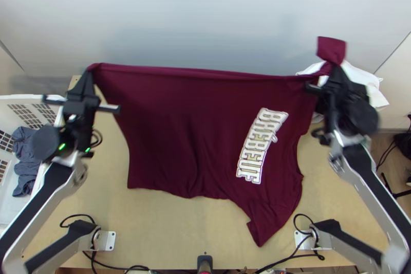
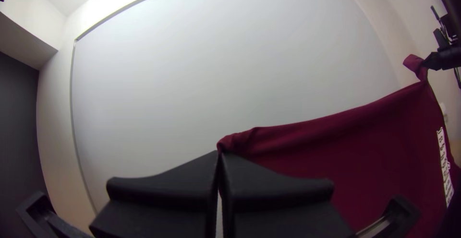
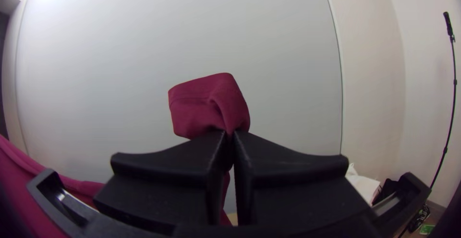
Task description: Fold the t-shirt
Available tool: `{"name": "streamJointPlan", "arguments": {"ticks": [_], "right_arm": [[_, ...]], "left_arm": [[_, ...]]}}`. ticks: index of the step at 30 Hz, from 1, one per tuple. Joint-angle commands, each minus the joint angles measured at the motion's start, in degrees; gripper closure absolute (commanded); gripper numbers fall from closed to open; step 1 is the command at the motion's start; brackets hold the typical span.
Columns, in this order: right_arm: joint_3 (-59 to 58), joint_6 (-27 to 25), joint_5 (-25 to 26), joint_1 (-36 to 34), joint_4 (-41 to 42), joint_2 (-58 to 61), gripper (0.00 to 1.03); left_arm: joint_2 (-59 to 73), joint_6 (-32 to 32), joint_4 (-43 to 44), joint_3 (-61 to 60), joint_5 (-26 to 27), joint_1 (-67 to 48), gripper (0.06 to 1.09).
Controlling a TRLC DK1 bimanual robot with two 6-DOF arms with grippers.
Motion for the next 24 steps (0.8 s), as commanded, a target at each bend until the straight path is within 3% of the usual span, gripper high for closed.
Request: {"name": "streamJointPlan", "arguments": {"ticks": [1, 8, 15, 24], "right_arm": [[7.0, 0.9, -1.3, -4.1, 7.3, 24.4, 1.00], [30.3, 0.0, -1.2, -4.8, 7.3, 48.4, 1.00], [51.3, -7.2, -1.1, -3.6, 6.8, 65.9, 1.00], [56.0, -9.5, -0.7, -3.2, 6.3, 72.3, 1.00]], "left_arm": [[22.0, -0.2, 10.1, 4.9, 1.0, 3.5, 1.05], [44.5, -1.9, 10.4, 23.5, 0.5, 6.7, 1.05], [61.4, 2.7, 10.4, 39.2, 0.0, 8.6, 1.05], [67.2, 5.9, 10.4, 40.0, -0.6, 8.5, 1.05]]}}
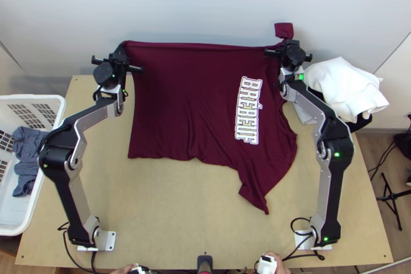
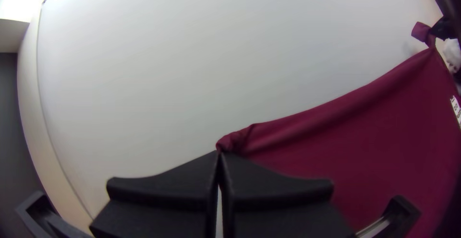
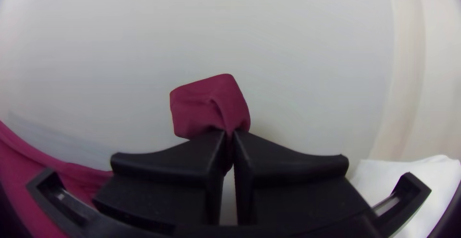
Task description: Fold the t-shirt
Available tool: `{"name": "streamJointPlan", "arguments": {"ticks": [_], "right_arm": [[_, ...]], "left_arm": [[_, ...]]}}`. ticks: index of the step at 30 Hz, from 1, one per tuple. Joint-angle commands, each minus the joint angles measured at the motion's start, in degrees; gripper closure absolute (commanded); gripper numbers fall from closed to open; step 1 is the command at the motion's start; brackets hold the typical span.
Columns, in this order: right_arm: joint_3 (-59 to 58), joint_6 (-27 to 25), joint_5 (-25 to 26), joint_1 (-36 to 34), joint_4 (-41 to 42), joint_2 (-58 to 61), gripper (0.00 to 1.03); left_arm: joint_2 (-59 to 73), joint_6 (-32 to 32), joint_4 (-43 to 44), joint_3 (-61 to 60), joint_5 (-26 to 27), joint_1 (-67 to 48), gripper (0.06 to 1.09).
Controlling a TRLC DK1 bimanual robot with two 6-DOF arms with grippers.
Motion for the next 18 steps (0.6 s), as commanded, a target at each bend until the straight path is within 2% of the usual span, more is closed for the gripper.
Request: {"name": "streamJointPlan", "arguments": {"ticks": [1, 7, 12, 14, 18], "right_arm": [[4.5, -2.0, 0.6, 0.8, -0.2, 5.9, 1.00], [-3.7, -3.7, 4.5, 1.9, -0.1, -0.2, 1.00], [-17.3, -3.0, 8.7, 2.3, 0.7, -9.7, 1.00], [-22.4, -3.0, 11.6, 2.6, 0.8, -13.2, 1.00], [-31.9, -2.9, 14.3, 3.7, 0.8, -19.9, 1.00]], "left_arm": [[6.0, 2.1, 0.1, 1.1, -0.5, 0.4, 1.05], [4.1, 4.5, 1.2, -7.5, -0.6, 0.4, 1.05], [2.8, 7.5, 5.7, -14.3, -1.0, 0.4, 1.05], [2.4, 7.8, 5.7, -15.5, -1.1, 0.5, 1.05], [2.5, 8.6, 5.8, -16.5, -1.4, 0.5, 1.05]]}}
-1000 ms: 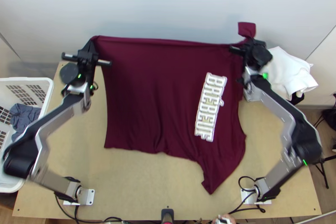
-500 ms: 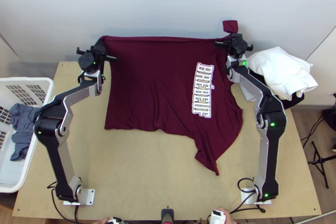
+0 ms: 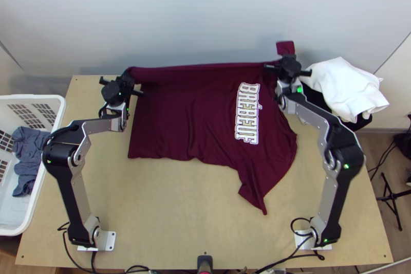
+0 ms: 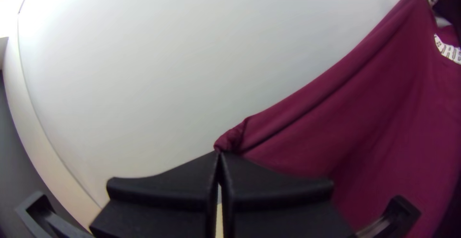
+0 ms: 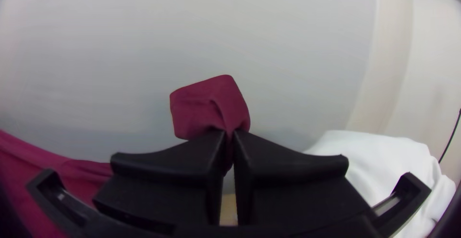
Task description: Fold the t-shirt
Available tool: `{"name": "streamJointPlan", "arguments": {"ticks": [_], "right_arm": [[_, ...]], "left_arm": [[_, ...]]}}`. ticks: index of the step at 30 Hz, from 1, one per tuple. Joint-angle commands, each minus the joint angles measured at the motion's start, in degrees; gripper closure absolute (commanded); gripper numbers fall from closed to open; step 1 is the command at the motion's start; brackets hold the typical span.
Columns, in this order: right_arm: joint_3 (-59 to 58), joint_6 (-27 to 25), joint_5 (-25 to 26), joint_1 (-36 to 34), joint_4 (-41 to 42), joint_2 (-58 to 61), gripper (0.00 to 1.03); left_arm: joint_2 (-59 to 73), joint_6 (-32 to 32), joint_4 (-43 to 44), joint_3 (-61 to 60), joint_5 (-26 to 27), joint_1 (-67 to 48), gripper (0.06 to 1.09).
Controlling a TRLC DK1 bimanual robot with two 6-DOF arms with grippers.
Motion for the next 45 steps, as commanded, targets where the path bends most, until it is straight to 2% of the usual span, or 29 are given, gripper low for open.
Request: {"name": "streamJointPlan", "arguments": {"ticks": [1, 7, 12, 16, 20, 25, 28, 29, 30, 31, 32, 34, 35, 37, 39, 40, 42, 45], "right_arm": [[-16.5, 0.0, 5.3, 1.9, 0.3, -11.5, 1.00], [-27.4, -0.9, 7.8, 5.2, 0.3, -17.4, 1.00], [-34.3, -2.4, 10.7, 7.7, 0.2, -19.2, 1.00], [-37.5, -2.4, 12.0, 8.5, 0.1, -21.1, 1.00], [-39.7, -2.4, 12.6, 8.4, -0.3, -22.0, 1.00], [-42.1, -2.8, 12.5, 8.9, -1.1, -21.6, 1.00], [-42.6, -2.9, 12.6, 9.3, -2.3, -21.3, 0.98], [-42.9, -2.9, 12.6, 9.7, -3.2, -21.9, 0.79], [-43.1, -3.0, 12.6, 10.2, -4.0, -22.2, 0.43], [-43.1, -3.2, 12.6, 10.5, -5.2, -22.6, 0.11], [-43.0, -3.1, 12.5, 11.1, -6.7, -23.3, 0.03], [-44.1, -2.4, 11.4, 11.7, -7.6, -26.1, 0.03], [-45.0, -2.1, 9.2, 12.1, -8.0, -28.4, 0.03], [-46.9, -1.1, 4.7, 12.8, -8.7, -33.1, 0.03], [-47.6, 3.0, -1.2, 12.9, -14.5, -38.9, 0.03], [-47.4, 3.4, -3.6, 13.0, -17.6, -40.9, 0.03], [-46.8, 4.3, -7.9, 13.0, -24.8, -44.7, 0.03], [-45.9, 4.8, -11.7, 13.0, -33.8, -50.0, 0.03]], "left_arm": [[-0.4, 2.0, 1.1, -4.4, -0.8, 0.2, 1.05], [-0.8, 5.6, 1.1, -7.2, -2.4, -0.3, 1.05], [-3.6, 5.7, 1.1, -11.6, -2.9, -0.5, 1.05], [-5.0, 6.8, 1.1, -14.6, -3.9, -0.7, 1.05], [-6.4, 7.0, 0.4, -15.4, -8.5, -1.5, 1.05], [-9.3, 8.3, -0.5, -20.9, -8.9, -4.2, 1.05], [-12.4, 9.0, -4.3, -22.5, -11.0, -6.6, 1.05], [-14.3, 8.7, -7.0, -23.0, -11.0, -7.5, 1.04], [-16.5, 6.9, -11.6, -23.0, -10.9, -8.2, 1.03], [-18.6, 4.1, -16.9, -22.1, -10.7, -8.8, 0.94], [-20.7, 1.0, -23.5, -20.6, -10.2, -9.1, 0.74], [-24.6, -8.4, -37.4, -16.8, -6.2, -8.6, 0.28], [-26.2, -12.8, -43.3, -14.6, -3.9, -7.9, 0.19], [-28.9, -19.9, -53.7, -10.3, 1.3, -6.3, 0.19], [-32.2, -23.8, -59.9, -8.3, 6.2, -5.3, 0.19], [-33.7, -24.9, -62.2, -7.8, 7.8, -4.9, 0.19], [-36.5, -26.5, -66.0, -7.2, 8.4, -4.9, 0.19], [-41.3, -27.3, -73.0, -7.1, 9.6, -5.5, 0.19]]}}
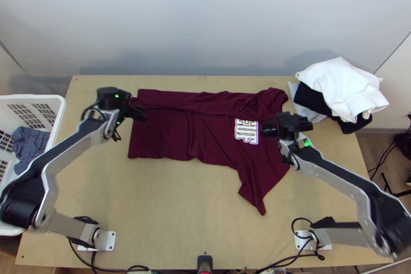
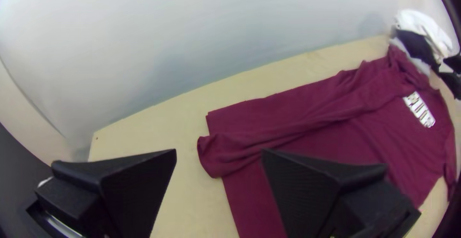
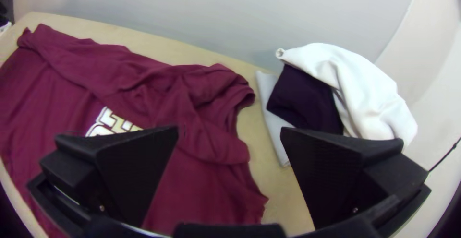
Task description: Fold the t-shirt
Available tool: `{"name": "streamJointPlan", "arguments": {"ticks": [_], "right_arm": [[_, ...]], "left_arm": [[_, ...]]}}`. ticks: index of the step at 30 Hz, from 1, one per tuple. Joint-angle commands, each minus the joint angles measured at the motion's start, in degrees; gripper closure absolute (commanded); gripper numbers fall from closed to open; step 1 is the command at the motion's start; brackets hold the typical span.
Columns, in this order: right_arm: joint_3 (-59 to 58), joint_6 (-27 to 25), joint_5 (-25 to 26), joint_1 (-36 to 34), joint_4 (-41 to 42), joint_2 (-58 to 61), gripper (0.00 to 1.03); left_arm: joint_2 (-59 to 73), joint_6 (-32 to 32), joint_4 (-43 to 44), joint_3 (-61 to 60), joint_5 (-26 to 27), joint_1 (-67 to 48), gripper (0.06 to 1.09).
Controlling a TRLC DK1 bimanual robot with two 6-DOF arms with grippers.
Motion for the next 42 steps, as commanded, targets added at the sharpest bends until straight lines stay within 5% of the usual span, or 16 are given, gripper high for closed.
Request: {"name": "streamJointPlan", "arguments": {"ticks": [1, 6, 17, 42], "right_arm": [[0.5, 3.1, -10.9, 0.6, -17.9, -13.4, 0.04], [4.5, 7.0, -19.1, -0.8, -35.7, -19.4, 0.04], [15.2, 5.3, -36.7, 4.7, -71.5, -25.7, 0.07], [15.4, 3.9, -40.4, 8.4, -80.9, -27.7, 0.07]], "left_arm": [[-12.0, -7.5, -19.3, 2.9, 6.5, 0.0, 0.19], [-20.8, -7.3, -25.5, -1.0, 7.5, -1.0, 0.19], [-34.1, 1.9, -38.7, -14.5, 15.6, -0.2, 0.19], [-20.3, -4.8, -20.9, -25.1, 15.6, 2.5, 0.19]]}}
